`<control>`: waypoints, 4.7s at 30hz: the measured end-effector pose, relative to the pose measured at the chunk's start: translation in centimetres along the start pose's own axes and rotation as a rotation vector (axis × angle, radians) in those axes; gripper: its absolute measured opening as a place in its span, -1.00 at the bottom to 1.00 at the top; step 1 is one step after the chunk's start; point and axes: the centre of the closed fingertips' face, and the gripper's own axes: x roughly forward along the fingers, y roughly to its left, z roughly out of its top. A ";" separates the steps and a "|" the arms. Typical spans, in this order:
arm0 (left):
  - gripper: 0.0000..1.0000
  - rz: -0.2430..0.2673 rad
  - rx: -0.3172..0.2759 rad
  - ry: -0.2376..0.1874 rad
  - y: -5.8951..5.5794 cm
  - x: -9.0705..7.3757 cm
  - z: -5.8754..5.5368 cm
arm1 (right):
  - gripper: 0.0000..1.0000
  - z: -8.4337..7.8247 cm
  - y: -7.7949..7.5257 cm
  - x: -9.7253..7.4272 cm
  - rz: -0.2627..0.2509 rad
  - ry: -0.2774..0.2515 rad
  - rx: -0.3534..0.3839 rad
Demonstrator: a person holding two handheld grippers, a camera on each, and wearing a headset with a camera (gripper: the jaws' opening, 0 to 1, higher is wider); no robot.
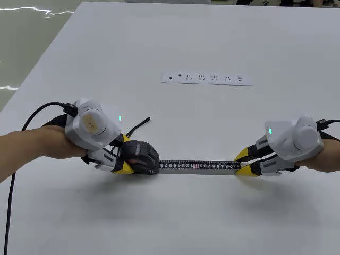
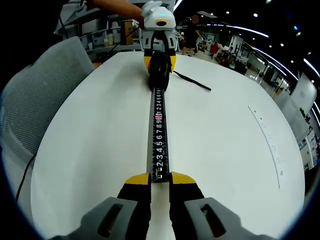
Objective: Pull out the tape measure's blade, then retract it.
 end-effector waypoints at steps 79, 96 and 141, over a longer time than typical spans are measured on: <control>-0.45 -0.009 0.007 0.014 0.0 0.0 0.0 | -0.76 -3.5 0.0 -2.8 -0.030 0.039 0.043; -0.44 -0.013 0.009 0.022 0.0 0.1 0.1 | -0.74 -3.8 0.2 -2.9 -0.023 0.069 0.038; 0.03 0.082 -0.183 -0.068 -0.2 -2.8 -0.3 | -0.34 -4.0 1.1 -5.4 -0.127 0.034 0.218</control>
